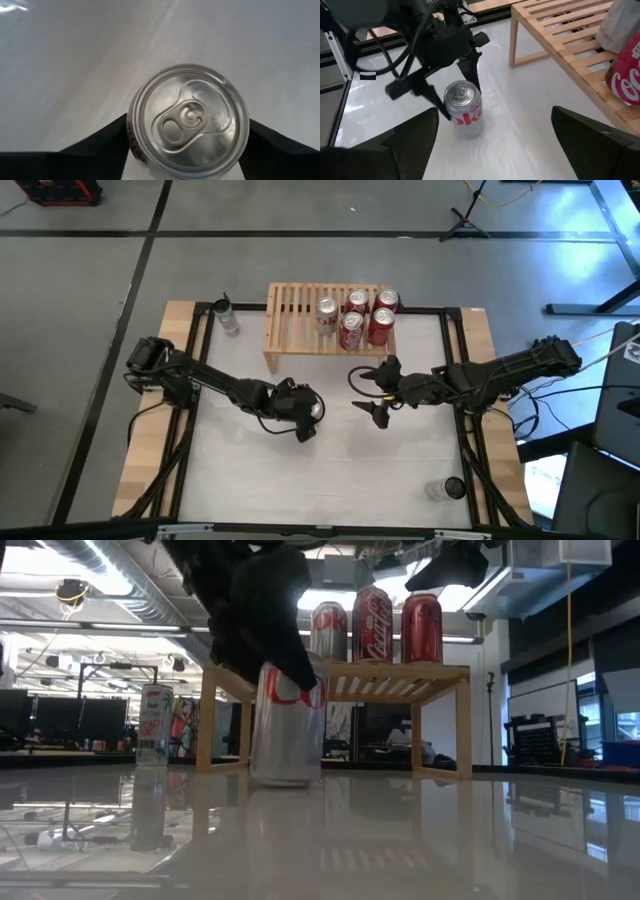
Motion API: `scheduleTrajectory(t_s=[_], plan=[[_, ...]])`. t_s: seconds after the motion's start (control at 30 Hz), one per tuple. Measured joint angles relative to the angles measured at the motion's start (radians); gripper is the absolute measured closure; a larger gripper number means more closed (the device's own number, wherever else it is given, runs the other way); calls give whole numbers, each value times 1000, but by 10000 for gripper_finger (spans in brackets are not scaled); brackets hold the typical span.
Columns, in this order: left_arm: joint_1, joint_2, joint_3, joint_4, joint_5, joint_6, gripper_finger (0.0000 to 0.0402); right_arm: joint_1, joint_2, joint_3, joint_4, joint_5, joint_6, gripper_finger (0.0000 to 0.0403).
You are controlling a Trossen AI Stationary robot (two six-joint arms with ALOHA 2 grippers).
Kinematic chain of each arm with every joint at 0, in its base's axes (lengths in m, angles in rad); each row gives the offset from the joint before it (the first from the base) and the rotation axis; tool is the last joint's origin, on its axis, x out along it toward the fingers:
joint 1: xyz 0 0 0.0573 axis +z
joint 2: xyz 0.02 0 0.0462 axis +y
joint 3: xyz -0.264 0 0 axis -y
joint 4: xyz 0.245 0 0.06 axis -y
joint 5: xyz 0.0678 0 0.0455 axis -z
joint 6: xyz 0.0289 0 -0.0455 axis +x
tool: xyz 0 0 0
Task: Place canned beverage on shelf
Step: Put the red silver soda can aligned with the other red silver soda can on the shelf
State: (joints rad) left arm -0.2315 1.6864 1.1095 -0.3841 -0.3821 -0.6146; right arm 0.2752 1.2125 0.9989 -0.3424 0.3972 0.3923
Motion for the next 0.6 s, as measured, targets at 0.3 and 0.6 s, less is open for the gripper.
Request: scheduleTrajectory(t_s=[0.3, 0.6], plan=[[132, -217, 158, -146, 192, 269, 134, -1, -47, 23, -3, -8, -8, 26], [377, -221, 480, -355, 383, 558, 134, -1, -74, 135, -99, 162, -84, 26]])
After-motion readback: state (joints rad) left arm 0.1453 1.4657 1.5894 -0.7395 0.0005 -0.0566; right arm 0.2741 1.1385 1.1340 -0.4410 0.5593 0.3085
